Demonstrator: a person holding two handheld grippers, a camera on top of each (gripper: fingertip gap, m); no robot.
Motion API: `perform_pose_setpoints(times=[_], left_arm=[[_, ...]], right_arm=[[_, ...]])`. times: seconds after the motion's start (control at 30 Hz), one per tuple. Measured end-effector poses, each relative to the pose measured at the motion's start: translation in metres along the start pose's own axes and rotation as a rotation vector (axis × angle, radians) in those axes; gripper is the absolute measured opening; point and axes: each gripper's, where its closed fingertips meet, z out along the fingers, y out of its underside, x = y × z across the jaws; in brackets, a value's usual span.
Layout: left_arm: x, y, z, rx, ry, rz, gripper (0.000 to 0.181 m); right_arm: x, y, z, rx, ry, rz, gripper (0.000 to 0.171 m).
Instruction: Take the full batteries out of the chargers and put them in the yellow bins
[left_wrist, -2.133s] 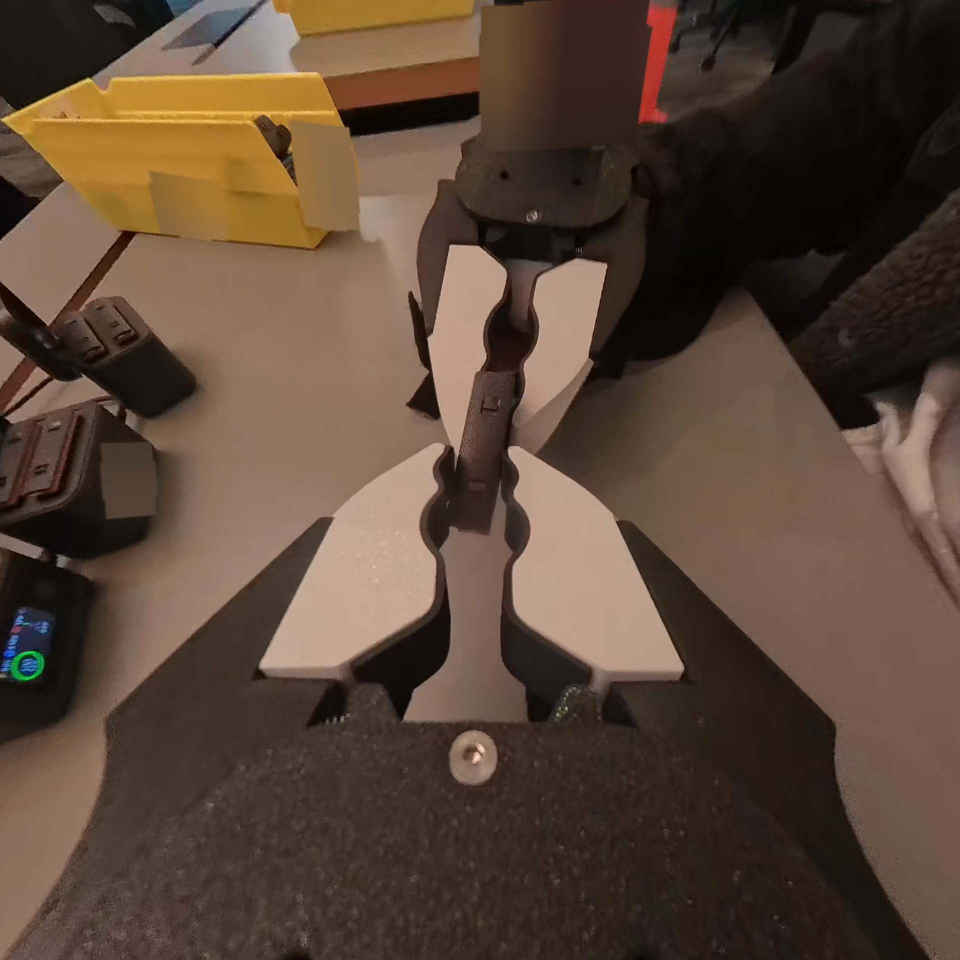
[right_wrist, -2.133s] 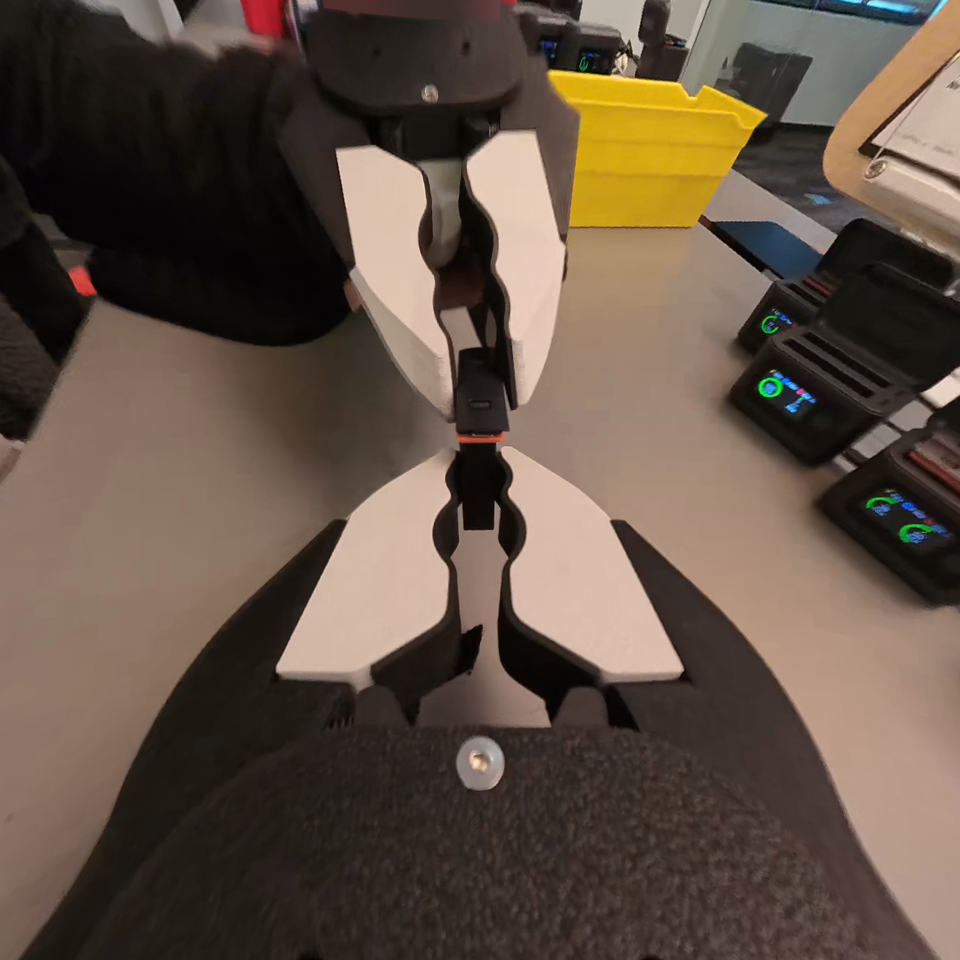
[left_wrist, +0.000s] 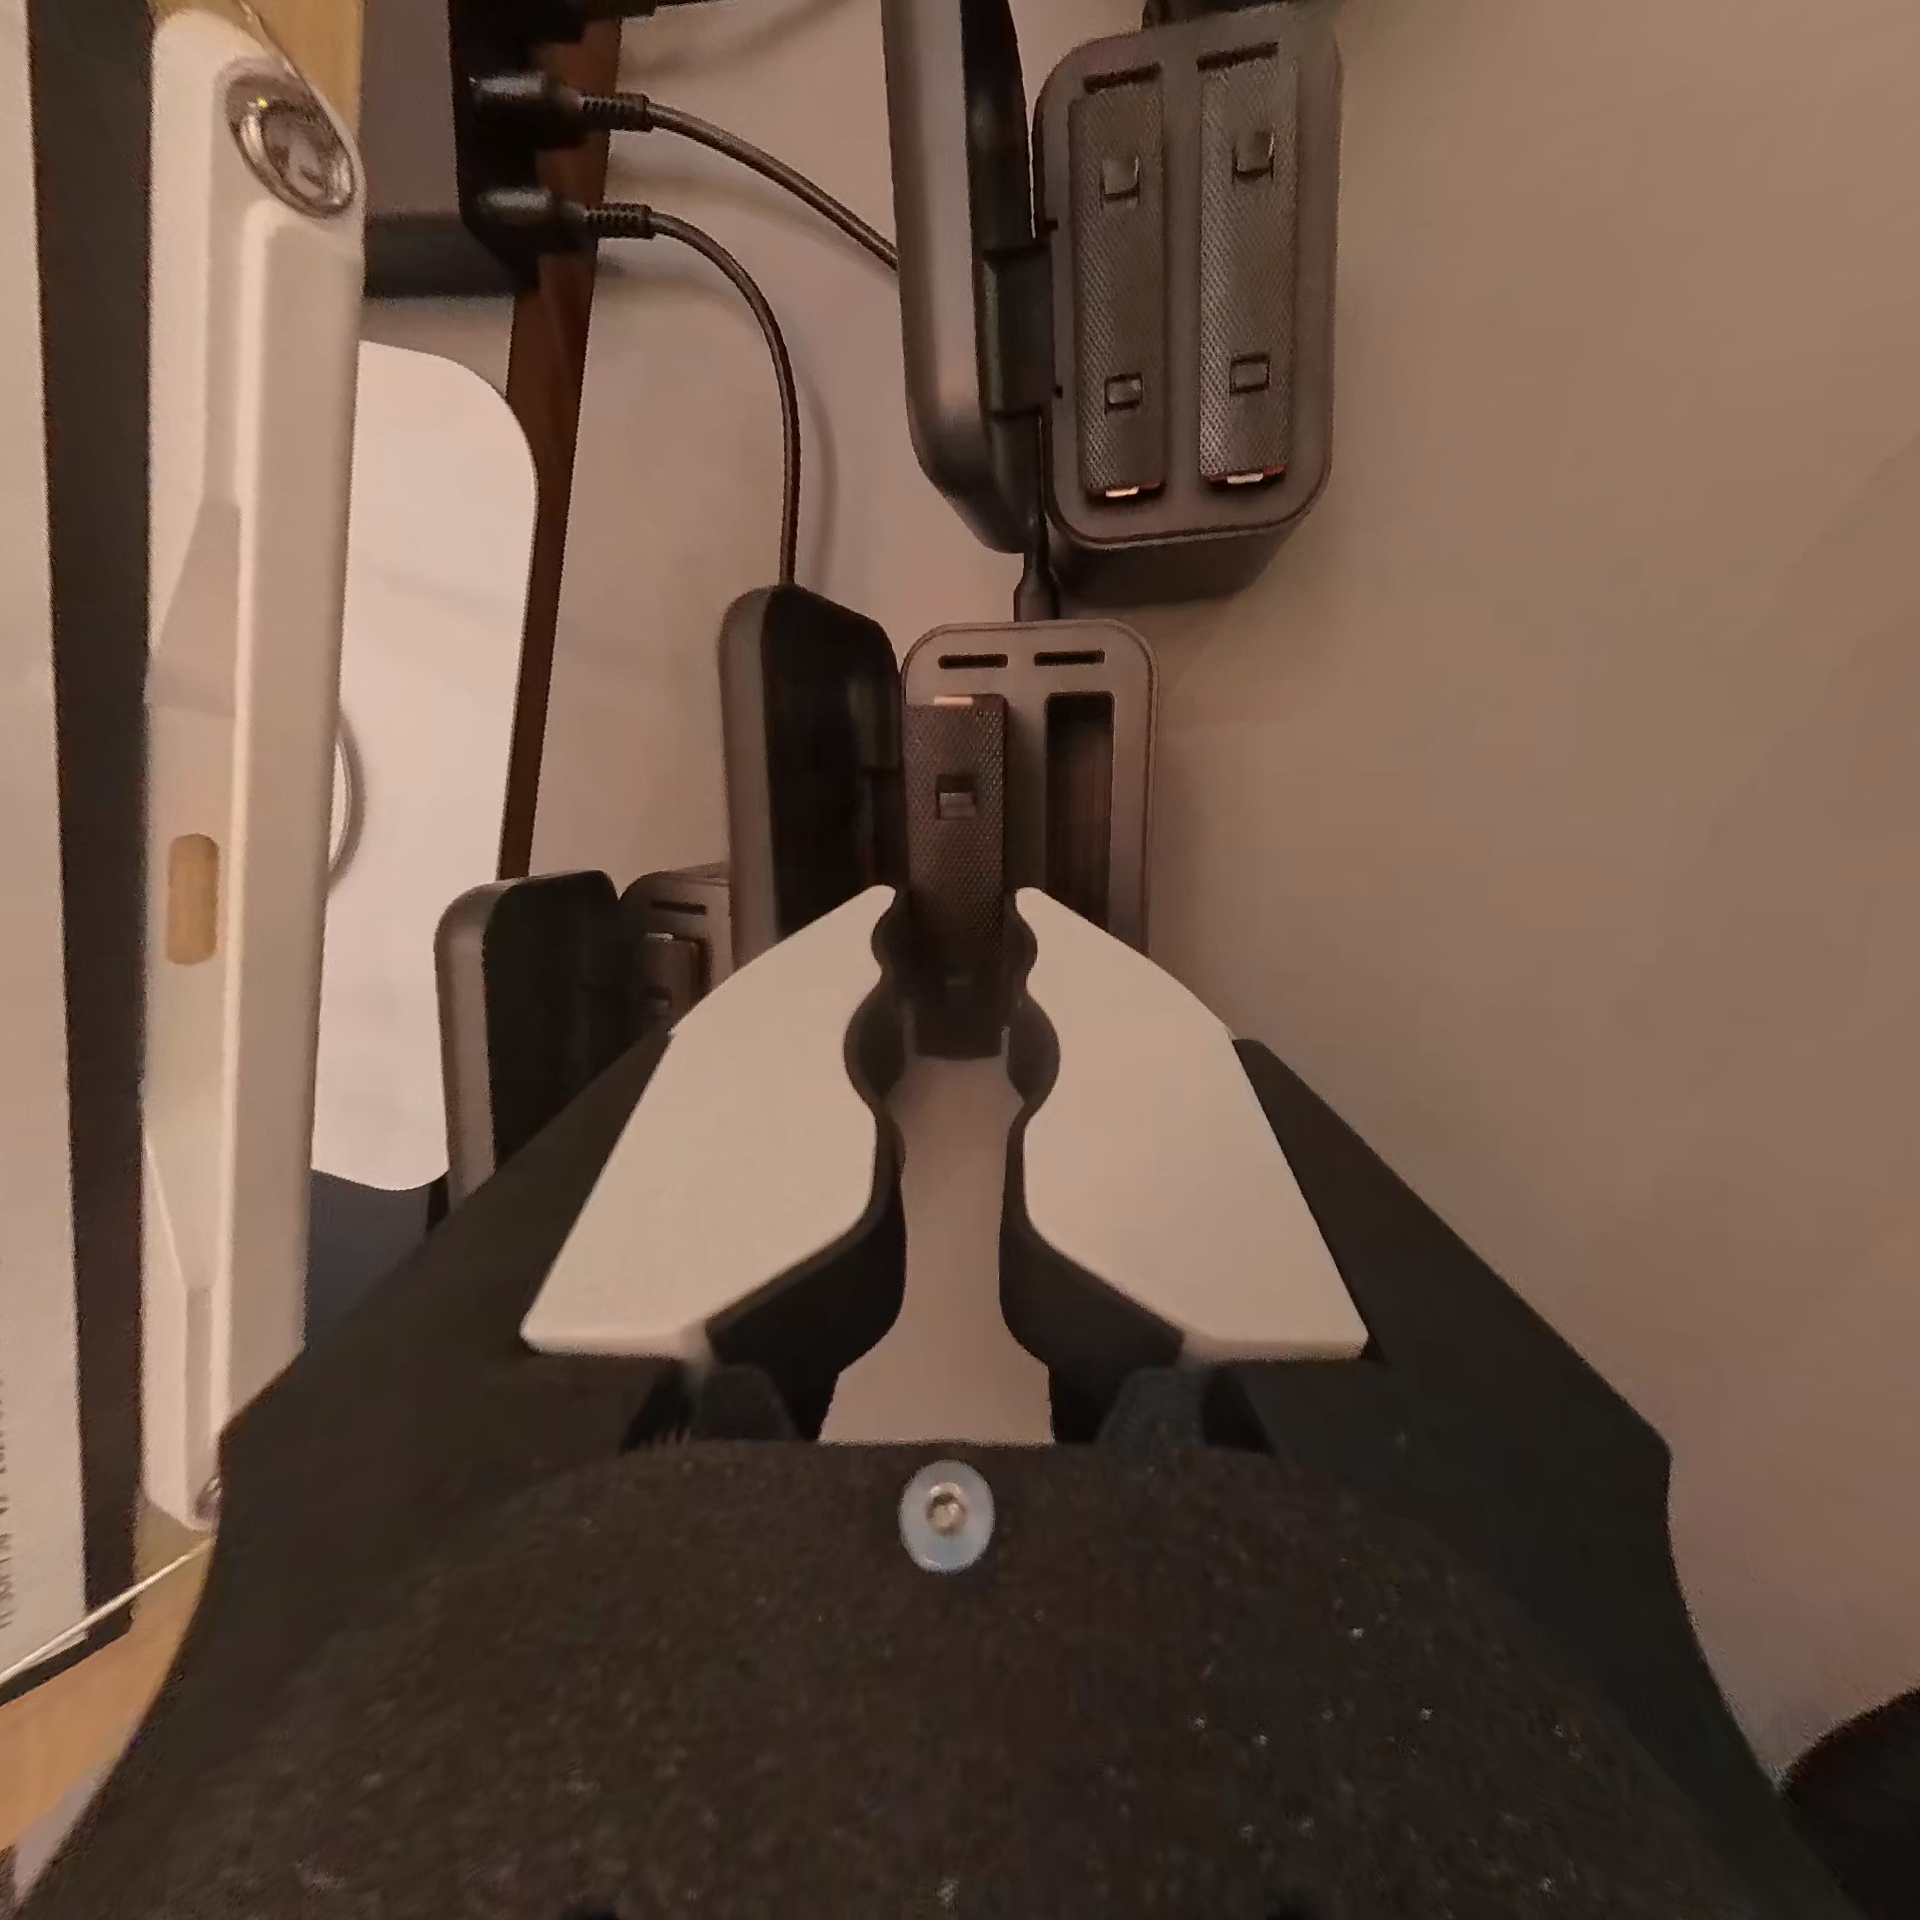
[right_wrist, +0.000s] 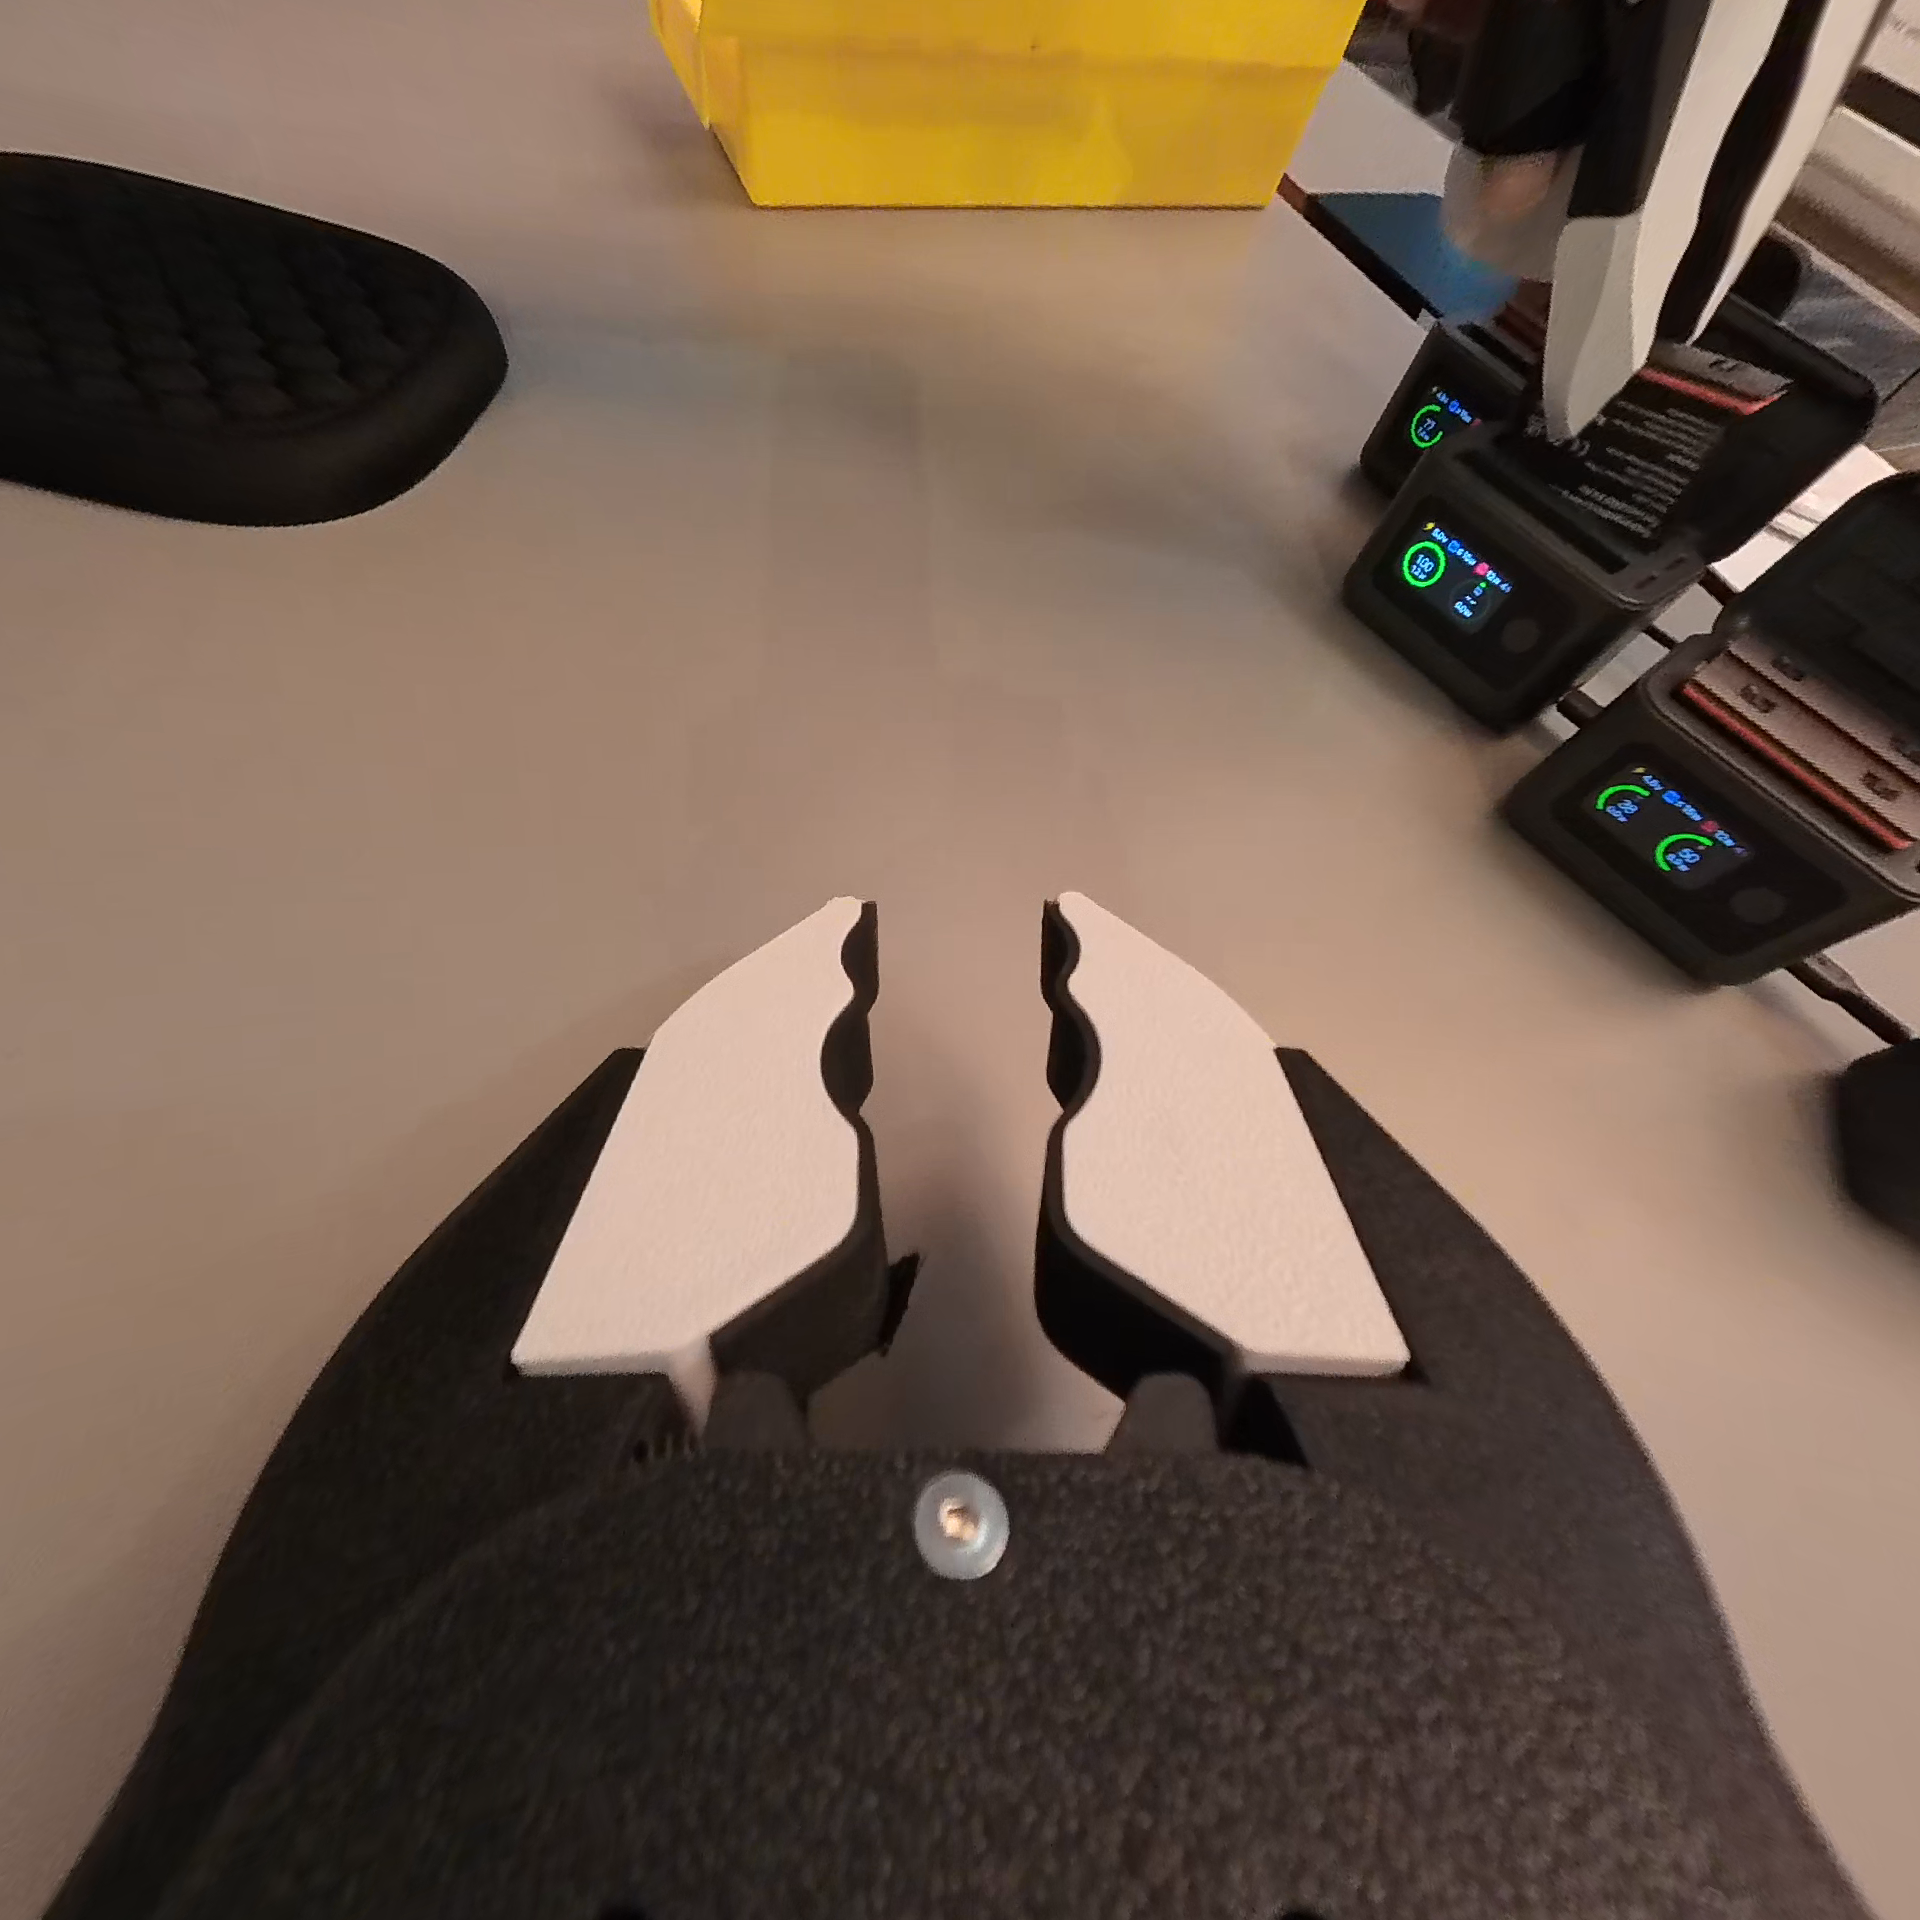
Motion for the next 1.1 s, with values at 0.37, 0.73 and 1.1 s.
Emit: perform_pose_setpoints(times=[0.37,0.73,1.1], left_arm=[[-0.001,-0.002,0.008,-0.031,0.018,0.031,0.016],[-0.004,-0.012,-0.01,0.061,-0.038,0.059,0.02],[-0.006,-0.011,0.01,0.008,-0.1,0.054,0.0]], right_arm=[[-0.002,0.001,-0.001,-0.009,-0.007,-0.003,0.03],[-0.005,0.001,-0.002,-0.018,-0.017,-0.009,0.03],[-0.005,0.001,-0.004,-0.018,-0.016,-0.013,0.03]])
